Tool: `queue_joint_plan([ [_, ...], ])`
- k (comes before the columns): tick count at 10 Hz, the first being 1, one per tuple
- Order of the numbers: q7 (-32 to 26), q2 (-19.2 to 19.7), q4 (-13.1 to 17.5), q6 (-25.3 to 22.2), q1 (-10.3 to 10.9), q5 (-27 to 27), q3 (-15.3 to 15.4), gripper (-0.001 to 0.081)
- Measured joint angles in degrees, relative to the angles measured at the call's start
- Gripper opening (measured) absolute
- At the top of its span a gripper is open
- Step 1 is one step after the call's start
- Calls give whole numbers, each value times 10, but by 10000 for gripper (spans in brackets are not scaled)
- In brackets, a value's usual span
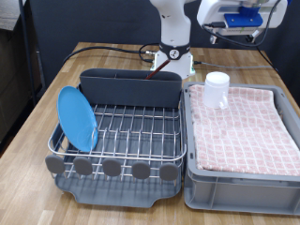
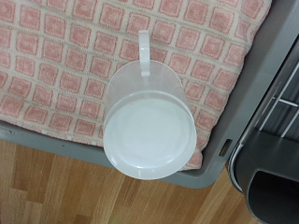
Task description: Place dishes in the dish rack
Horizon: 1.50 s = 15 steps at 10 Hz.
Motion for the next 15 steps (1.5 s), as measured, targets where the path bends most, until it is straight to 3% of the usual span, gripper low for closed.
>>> queue_joint_plan([
  [3,4,11,1,18,0,4,0,802],
  [5,14,52,16,45,1,23,3,802],
  [9,40,129,56,45,4,77,16,802],
  [15,21,168,51,51,3,84,18,802],
])
